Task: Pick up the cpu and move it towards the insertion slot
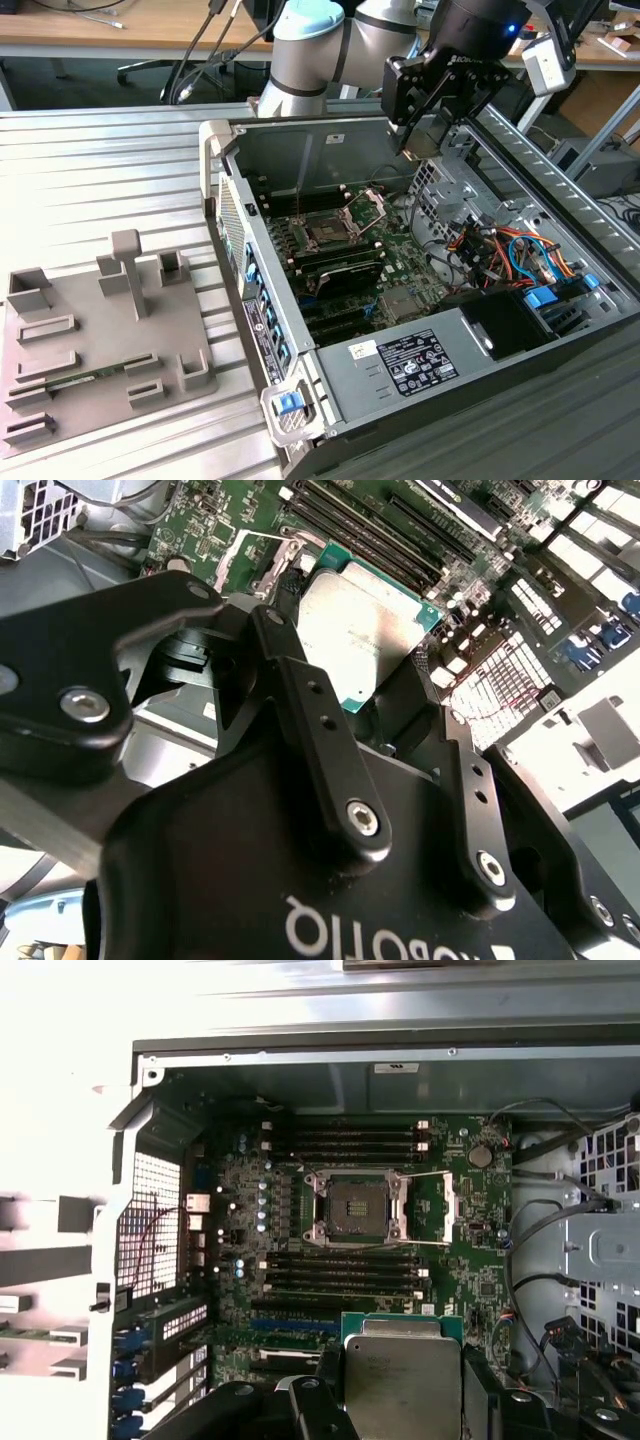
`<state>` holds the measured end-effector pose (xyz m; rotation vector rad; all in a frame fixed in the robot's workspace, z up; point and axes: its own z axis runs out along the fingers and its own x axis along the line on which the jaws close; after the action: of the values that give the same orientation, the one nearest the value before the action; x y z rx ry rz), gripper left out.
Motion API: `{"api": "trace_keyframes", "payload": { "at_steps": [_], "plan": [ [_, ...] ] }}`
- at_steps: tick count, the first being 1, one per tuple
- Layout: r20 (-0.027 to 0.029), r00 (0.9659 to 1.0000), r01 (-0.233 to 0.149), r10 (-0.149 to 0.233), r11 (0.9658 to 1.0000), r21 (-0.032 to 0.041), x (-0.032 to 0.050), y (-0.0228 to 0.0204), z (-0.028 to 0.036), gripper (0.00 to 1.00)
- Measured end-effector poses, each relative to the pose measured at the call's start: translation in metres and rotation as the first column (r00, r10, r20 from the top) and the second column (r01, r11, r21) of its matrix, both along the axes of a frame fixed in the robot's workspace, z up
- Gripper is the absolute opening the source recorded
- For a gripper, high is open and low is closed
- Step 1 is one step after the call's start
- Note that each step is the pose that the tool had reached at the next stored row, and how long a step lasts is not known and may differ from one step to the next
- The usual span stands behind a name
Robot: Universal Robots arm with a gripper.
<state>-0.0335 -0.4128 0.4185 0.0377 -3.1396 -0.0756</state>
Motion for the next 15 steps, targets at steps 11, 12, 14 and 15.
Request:
{"api": "trace_keyframes", "payload": {
  "at_steps": [11, 12, 14, 15],
  "plan": [
    [0.0000, 1.0000, 0.000, 0.000, 1.0000, 0.0000, 0.0000, 0.0022, -0.0006, 0.55],
    [0.0000, 1.0000, 0.000, 0.000, 1.0000, 0.0000, 0.0000, 0.0024, -0.0006, 0.55],
    [0.0000, 1.0000, 0.000, 0.000, 1.0000, 0.0001, 0.0000, 0.0028, -0.0008, 0.55],
    [0.0000, 1.0000, 0.000, 0.000, 1.0000, 0.0000, 0.0000, 0.0032, -0.0009, 0.55]
  ]
}}
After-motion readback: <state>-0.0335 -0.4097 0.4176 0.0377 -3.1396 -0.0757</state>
